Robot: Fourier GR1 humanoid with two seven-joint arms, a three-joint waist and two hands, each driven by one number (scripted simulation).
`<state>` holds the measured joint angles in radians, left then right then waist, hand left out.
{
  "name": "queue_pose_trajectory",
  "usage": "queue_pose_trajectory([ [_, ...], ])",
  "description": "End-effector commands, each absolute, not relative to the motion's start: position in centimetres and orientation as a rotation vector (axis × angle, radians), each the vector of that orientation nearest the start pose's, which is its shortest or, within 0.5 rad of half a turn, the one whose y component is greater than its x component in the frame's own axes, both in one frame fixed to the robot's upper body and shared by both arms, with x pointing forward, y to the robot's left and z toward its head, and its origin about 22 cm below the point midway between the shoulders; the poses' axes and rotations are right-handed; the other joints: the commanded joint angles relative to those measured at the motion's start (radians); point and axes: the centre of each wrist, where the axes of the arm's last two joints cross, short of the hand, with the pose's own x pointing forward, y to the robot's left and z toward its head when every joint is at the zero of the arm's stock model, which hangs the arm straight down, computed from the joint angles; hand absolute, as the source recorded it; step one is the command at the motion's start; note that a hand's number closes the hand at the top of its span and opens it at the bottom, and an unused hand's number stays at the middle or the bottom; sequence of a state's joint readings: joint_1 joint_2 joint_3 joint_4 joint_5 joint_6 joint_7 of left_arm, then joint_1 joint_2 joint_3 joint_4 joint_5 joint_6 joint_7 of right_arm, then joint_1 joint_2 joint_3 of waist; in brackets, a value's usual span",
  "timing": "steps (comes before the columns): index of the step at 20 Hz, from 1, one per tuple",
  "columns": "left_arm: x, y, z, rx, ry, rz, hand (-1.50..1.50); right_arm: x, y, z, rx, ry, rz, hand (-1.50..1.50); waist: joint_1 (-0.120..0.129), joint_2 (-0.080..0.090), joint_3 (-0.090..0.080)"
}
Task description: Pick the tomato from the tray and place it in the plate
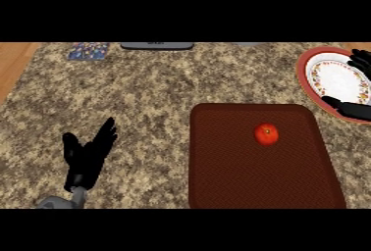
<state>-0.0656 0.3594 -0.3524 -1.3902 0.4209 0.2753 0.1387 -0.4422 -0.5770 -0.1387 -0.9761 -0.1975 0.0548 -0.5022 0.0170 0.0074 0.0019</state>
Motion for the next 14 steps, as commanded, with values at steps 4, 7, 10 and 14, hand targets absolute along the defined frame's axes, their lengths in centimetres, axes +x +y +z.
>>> queue_pose_trajectory([
  [4, 22.0, 24.5, -4.4, 0.021, -1.185, -0.008, 0.00, 32.5, -44.3, 9.8, -0.384, -1.825, 0.507, -1.50, -0.011, -0.007, -0.002],
  [7, 23.6, 24.4, -3.3, -0.009, -1.185, -0.017, 0.00, 33.3, -43.1, 11.0, -0.411, -1.670, 0.759, -1.50, -0.006, -0.005, -0.003],
  [10, 23.9, 24.6, -2.6, -0.004, -1.193, -0.005, 0.00, 33.9, -39.9, 12.5, -0.412, -1.573, 0.913, -1.50, -0.017, -0.013, -0.005],
  [14, 24.4, 24.7, -3.4, 0.019, -1.176, -0.009, 0.00, 35.2, -38.1, 12.6, -0.442, -1.528, 0.965, -1.50, -0.008, -0.006, -0.002],
])
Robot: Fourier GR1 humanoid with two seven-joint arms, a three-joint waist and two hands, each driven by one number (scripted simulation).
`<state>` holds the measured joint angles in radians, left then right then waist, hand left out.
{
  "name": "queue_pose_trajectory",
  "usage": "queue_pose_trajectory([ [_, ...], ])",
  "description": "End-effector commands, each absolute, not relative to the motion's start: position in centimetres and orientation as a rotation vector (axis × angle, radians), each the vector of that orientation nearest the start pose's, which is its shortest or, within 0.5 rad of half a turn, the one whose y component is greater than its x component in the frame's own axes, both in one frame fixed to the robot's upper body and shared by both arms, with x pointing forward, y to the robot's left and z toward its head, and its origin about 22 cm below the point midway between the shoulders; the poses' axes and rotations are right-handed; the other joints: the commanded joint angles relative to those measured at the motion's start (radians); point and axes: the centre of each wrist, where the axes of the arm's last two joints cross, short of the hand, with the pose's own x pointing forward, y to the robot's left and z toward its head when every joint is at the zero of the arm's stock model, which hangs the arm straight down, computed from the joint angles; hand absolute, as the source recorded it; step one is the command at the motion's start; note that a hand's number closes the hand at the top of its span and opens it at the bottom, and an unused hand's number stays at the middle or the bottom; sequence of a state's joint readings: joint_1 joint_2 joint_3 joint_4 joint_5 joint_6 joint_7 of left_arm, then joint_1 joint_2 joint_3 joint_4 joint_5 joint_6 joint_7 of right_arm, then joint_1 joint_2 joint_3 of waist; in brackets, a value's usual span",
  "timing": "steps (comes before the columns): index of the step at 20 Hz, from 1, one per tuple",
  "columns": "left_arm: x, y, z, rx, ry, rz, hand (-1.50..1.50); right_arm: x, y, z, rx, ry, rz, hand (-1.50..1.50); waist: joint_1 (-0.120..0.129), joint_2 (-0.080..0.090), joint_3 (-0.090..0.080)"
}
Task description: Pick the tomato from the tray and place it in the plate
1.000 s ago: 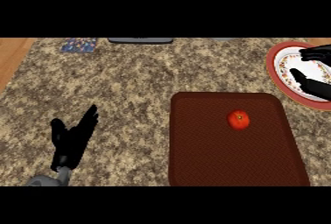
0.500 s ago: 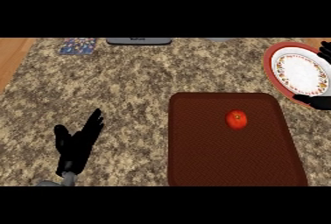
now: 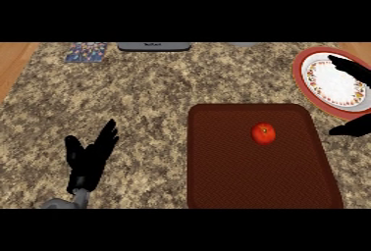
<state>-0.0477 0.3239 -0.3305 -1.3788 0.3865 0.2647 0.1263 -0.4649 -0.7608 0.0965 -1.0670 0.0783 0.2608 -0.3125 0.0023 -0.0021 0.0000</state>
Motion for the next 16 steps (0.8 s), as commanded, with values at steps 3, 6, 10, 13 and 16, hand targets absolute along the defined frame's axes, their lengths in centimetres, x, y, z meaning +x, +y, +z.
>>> queue_pose_trajectory([
  [3, 22.9, 22.9, -2.4, 0.005, -1.186, 0.010, 0.00, 33.1, -34.7, 11.3, -0.461, -1.448, 1.018, -1.50, -0.006, -0.003, -0.001],
  [6, 22.6, 25.2, -3.1, 0.010, -1.202, 0.003, 0.00, 33.1, -31.5, 11.6, -0.454, -1.436, 1.028, -1.50, -0.001, 0.000, -0.001],
  [10, 23.2, 24.5, -0.9, 0.007, -1.176, 0.011, 0.00, 32.0, -30.5, 8.4, -0.505, -1.411, 1.050, -1.50, 0.001, 0.001, 0.000],
  [13, 22.1, 24.5, -3.4, -0.001, -1.170, -0.004, 0.00, 33.5, -27.0, 9.0, -0.531, -1.345, 1.065, -1.50, 0.004, 0.001, 0.000],
  [16, 23.5, 23.7, -4.2, 0.021, -1.179, -0.009, 0.00, 30.5, -28.1, 8.3, -0.475, -1.282, 1.095, -1.50, -0.008, 0.000, 0.000],
])
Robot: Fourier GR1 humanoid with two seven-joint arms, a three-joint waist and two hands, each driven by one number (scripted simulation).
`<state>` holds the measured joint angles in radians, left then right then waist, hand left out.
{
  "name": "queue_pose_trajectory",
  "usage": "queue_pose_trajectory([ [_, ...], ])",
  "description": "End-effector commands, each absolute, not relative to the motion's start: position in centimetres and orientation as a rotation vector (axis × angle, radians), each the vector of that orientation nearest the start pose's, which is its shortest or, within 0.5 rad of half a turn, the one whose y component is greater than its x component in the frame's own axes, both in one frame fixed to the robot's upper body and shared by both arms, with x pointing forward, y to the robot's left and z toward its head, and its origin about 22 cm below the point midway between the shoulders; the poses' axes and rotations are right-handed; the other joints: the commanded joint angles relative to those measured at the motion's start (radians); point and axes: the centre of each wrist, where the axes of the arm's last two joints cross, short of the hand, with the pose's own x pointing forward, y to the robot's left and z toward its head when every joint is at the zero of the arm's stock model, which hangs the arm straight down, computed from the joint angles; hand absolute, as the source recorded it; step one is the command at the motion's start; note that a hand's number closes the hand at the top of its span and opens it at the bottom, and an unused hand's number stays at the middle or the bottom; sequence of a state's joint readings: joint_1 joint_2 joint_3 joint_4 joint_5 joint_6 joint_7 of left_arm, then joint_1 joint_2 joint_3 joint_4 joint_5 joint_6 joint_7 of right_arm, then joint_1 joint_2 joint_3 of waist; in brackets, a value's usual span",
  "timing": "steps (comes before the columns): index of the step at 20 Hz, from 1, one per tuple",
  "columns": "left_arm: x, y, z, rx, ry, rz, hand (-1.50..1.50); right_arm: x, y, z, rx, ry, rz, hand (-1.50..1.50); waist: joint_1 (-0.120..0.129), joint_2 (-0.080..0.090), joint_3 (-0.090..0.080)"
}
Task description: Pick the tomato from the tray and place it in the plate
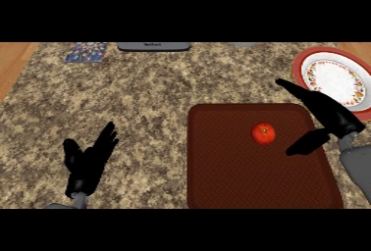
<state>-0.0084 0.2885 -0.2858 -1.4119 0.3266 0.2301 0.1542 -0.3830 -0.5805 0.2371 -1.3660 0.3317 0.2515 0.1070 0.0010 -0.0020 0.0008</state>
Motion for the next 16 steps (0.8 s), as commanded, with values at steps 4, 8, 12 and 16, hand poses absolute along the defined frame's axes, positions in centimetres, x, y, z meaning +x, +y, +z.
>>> queue_pose_trajectory([
  [4, 23.1, 23.0, -2.7, -0.004, -1.173, 0.008, 0.00, 30.9, -28.0, 7.8, -0.430, -1.282, 1.096, -1.50, -0.001, 0.001, -0.001],
  [8, 23.4, 22.8, -3.6, 0.011, -1.195, -0.011, 0.00, 31.7, -25.1, 5.3, -0.435, -1.299, 1.084, -1.50, 0.003, 0.002, -0.001],
  [12, 23.4, 23.6, -3.1, -0.001, -1.166, -0.004, 0.00, 31.3, -25.0, 4.0, -0.514, -1.277, 1.128, -1.50, 0.003, 0.002, -0.001],
  [16, 23.6, 25.0, -3.5, -0.007, -1.195, -0.020, 0.00, 33.5, -24.5, 3.8, -0.574, -1.228, 1.146, -1.50, 0.006, 0.003, -0.001],
])
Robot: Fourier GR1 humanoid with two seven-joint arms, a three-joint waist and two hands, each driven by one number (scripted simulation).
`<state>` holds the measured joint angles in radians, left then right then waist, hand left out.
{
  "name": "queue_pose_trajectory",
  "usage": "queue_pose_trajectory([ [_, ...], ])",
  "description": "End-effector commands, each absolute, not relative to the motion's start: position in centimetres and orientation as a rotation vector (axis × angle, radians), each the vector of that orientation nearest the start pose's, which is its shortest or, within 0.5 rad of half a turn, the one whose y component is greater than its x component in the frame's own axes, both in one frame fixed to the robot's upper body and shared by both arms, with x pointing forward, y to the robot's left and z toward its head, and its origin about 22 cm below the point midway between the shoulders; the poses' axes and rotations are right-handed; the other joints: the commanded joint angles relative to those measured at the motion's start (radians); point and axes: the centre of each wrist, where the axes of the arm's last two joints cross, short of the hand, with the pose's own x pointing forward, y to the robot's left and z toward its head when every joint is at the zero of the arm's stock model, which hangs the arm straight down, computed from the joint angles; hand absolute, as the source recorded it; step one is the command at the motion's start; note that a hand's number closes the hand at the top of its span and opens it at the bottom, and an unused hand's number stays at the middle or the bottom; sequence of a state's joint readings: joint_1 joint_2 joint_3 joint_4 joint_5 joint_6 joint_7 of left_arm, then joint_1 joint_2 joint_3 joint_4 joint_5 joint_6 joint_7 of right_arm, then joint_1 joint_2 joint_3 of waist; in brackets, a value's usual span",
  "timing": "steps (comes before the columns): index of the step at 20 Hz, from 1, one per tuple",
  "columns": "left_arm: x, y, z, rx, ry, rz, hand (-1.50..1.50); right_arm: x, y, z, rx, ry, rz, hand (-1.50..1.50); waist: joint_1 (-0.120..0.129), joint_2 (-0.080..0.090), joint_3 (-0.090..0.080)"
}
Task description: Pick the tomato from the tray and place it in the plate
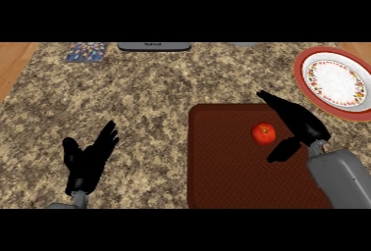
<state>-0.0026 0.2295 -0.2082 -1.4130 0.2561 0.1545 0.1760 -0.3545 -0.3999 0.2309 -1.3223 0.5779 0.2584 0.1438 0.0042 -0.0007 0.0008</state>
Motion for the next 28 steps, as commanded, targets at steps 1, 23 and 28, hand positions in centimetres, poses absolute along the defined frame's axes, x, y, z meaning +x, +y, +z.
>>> queue_pose_trajectory([
  [1, 23.3, 22.6, -3.7, -0.003, -1.184, -0.020, 0.00, 31.6, -25.6, 3.4, -0.580, -1.208, 1.128, -1.50, -0.002, 0.001, -0.001],
  [23, 22.7, 25.3, -2.7, -0.005, -1.186, -0.005, 0.00, 32.9, -24.6, -0.7, -0.623, -1.190, 1.341, 1.50, 0.000, 0.000, -0.001],
  [28, 22.9, 24.4, -2.8, 0.001, -1.173, -0.019, 0.00, 35.1, -21.6, -0.2, -0.762, -1.225, 1.176, 1.50, 0.014, 0.003, 0.000],
])
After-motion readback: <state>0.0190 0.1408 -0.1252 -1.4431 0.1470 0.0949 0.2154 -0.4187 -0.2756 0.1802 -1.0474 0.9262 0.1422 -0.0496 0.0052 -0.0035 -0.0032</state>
